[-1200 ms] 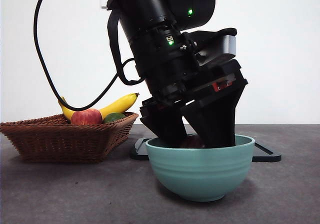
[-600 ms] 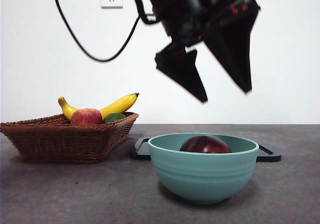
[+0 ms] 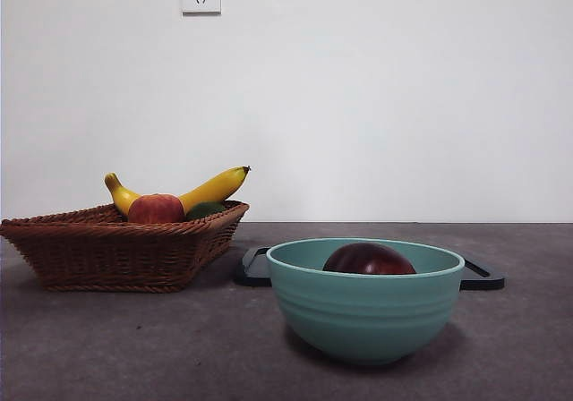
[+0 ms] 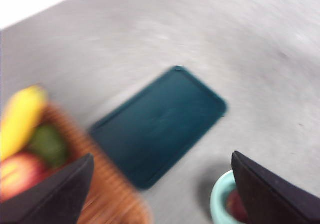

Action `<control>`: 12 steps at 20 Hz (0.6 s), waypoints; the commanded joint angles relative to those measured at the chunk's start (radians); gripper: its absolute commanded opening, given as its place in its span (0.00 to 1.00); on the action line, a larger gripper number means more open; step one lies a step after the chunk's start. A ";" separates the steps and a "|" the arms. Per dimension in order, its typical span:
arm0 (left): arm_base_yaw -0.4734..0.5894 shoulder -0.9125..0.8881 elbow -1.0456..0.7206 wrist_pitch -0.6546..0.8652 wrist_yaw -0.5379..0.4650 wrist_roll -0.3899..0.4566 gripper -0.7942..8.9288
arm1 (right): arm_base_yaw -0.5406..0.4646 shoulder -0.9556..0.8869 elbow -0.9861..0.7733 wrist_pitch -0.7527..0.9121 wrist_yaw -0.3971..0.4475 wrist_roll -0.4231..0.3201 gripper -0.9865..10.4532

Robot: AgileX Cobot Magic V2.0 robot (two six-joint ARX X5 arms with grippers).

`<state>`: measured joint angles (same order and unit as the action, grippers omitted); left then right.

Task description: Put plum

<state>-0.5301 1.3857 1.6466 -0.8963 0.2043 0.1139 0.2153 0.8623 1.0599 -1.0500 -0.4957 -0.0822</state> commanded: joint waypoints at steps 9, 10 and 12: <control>0.164 -0.322 -0.365 -0.076 0.257 0.005 0.53 | 0.003 0.006 0.019 0.008 -0.002 -0.004 0.42; 0.163 -0.345 -0.422 -0.078 0.293 0.005 0.53 | 0.003 0.006 0.019 0.008 -0.002 -0.004 0.42; 0.162 -0.391 -0.554 -0.084 0.404 0.007 0.53 | 0.003 0.006 0.019 0.008 -0.001 -0.004 0.42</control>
<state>-0.3630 0.9871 1.0916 -0.9840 0.5915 0.1143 0.2153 0.8623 1.0599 -1.0500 -0.4953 -0.0822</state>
